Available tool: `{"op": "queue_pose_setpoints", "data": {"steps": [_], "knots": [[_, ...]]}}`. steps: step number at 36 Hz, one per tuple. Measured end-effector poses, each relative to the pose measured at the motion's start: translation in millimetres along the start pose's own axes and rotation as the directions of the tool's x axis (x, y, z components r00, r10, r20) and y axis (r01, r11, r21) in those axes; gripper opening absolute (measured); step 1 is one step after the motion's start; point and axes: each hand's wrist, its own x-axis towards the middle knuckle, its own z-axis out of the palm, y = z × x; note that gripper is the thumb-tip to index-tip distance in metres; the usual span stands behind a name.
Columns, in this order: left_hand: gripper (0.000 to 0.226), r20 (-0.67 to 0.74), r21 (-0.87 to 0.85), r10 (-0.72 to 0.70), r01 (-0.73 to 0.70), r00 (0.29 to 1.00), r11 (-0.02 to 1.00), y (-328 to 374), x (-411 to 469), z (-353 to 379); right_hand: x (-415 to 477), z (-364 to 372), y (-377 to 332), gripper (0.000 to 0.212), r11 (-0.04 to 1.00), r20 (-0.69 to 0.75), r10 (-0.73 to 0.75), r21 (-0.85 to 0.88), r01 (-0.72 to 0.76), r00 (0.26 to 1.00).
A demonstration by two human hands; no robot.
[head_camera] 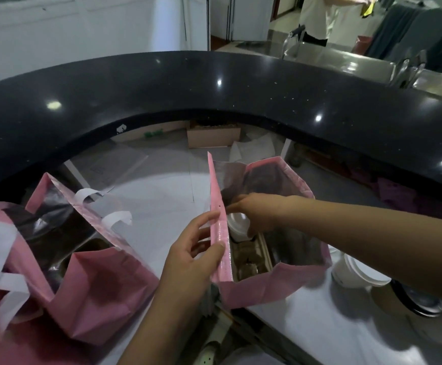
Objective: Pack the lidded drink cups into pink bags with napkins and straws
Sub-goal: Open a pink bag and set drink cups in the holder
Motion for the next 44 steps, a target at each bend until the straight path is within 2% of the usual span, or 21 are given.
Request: {"op": "queue_pose_setpoints", "data": {"steps": [4, 8, 10, 12, 15, 17, 20, 22, 25, 27, 31, 34, 38, 40, 44], "knots": [[0.047, -0.005, 0.060, -0.005, 0.005, 1.000, 0.998, 4.8, 2.9, 8.3, -11.4, -4.6, 3.0, 0.080, 0.999, -0.030, -0.028, 0.017, 0.028, 0.999], [0.045, -0.034, 0.107, 0.018, -0.014, 0.999, 0.994, 10.5, 5.9, 17.4, -50.0, -29.8, 6.5, 0.056, 0.997, -0.060, -0.033, 0.073, 0.037, 0.998], [0.044, -0.049, 0.119, 0.024, -0.018, 0.999, 0.993, 11.0, 6.7, 20.7, -77.8, -47.5, 7.2, 0.044, 0.990, -0.136, -0.050, 0.121, 0.067, 0.989], [0.045, -0.058, 0.130, 0.032, -0.024, 0.998, 0.991, 11.0, 7.5, 24.0, -105.8, -61.4, 12.3, 0.036, 0.964, -0.241, -0.050, 0.241, 0.109, 0.969], [0.045, -0.077, 0.134, 0.043, -0.032, 0.996, 0.991, 10.0, 8.1, 29.4, -142.7, -67.1, 31.2, 0.028, 0.880, -0.437, 0.027, 0.436, 0.185, 0.899], [0.044, -0.091, 0.130, 0.045, -0.033, 0.995, 0.991, 9.2, 7.8, 32.8, -160.4, -58.3, 49.5, 0.022, 0.824, -0.575, 0.108, 0.508, 0.250, 0.811], [0.043, -0.122, 0.118, 0.049, -0.035, 0.991, 0.992, 7.5, 9.5, 37.5, -174.6, -32.0, 80.0, 0.018, 0.790, -0.660, 0.258, 0.564, 0.240, 0.706], [0.042, -0.147, 0.112, 0.044, -0.028, 0.988, 0.993, 7.0, 11.4, 41.3, -176.5, -9.1, 102.4, 0.023, 0.801, -0.618, 0.336, 0.584, 0.128, 0.711], [0.041, -0.165, 0.107, 0.035, -0.018, 0.986, 0.994, 6.9, 13.6, 48.0, -175.5, 22.9, 124.4, 0.053, 0.843, -0.410, 0.350, 0.529, -0.093, 0.842], [0.041, -0.177, 0.111, 0.032, -0.013, 0.984, 0.994, 8.6, 13.2, 52.3, -173.3, 40.1, 129.0, 0.071, 0.870, -0.286, 0.306, 0.471, -0.145, 0.908], [0.040, -0.207, 0.119, 0.019, 0.006, 0.978, 0.993, 11.1, 8.2, 57.7, -162.7, 63.9, 132.0, 0.089, 0.919, -0.193, 0.244, 0.360, -0.163, 0.950], [0.043, -0.222, 0.130, 0.011, 0.018, 0.975, 0.991, 14.5, 1.2, 60.8, -152.5, 72.9, 135.0, 0.093, 0.949, -0.190, 0.210, 0.277, -0.153, 0.959], [0.049, -0.220, 0.150, 0.001, 0.033, 0.976, 0.988, 19.3, -10.1, 62.4, -142.2, 76.1, 136.7, 0.078, 0.972, -0.181, 0.170, 0.190, -0.135, 0.969], [0.049, -0.230, 0.178, 0.033, 0.009, 0.973, 0.984, 23.2, -13.9, 64.5, -138.8, 77.7, 137.8, 0.074, 0.976, -0.187, 0.158, 0.180, -0.124, 0.970], [0.047, -0.266, 0.252, 0.108, -0.039, 0.958, 0.967, 27.4, -21.3, 68.1, -134.2, 78.1, 138.9, 0.082, 0.971, -0.163, 0.150, 0.210, -0.115, 0.975]]}}
